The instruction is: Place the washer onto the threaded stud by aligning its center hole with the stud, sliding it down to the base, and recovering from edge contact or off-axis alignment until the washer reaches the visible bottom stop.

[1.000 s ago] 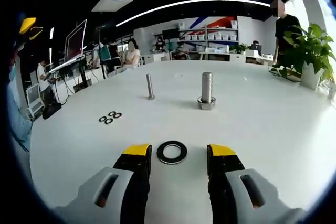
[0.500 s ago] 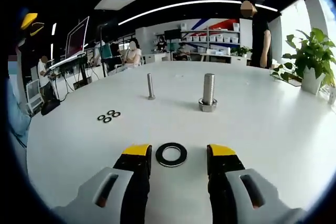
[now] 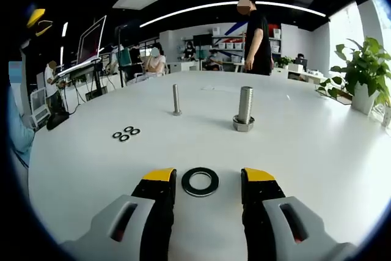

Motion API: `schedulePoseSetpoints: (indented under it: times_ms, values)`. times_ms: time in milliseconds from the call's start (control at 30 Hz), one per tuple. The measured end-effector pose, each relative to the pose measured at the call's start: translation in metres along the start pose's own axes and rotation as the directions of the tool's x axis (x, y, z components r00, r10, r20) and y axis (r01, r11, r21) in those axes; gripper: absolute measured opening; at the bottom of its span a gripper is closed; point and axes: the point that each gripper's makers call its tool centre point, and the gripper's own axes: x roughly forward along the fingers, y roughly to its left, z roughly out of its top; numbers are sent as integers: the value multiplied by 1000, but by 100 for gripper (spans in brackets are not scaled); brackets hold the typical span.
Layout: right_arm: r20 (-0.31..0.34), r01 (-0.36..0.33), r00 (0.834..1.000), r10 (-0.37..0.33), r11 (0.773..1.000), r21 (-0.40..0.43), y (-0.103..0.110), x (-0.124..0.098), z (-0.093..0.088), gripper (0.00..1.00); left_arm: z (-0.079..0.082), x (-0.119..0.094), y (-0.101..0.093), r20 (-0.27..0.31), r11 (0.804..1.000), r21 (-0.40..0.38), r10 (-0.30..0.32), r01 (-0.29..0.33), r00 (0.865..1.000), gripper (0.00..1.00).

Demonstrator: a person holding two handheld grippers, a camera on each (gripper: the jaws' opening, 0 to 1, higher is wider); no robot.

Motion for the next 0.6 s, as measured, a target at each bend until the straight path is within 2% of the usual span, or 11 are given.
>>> schedulePoseSetpoints:
  times_ms: [600]
  values:
    - [21, -6, 1000, 6, 1000, -21, 3, 1, -1, 39, -4, 0, -2, -7, 1000, -5, -6, 6, 1000, 40]
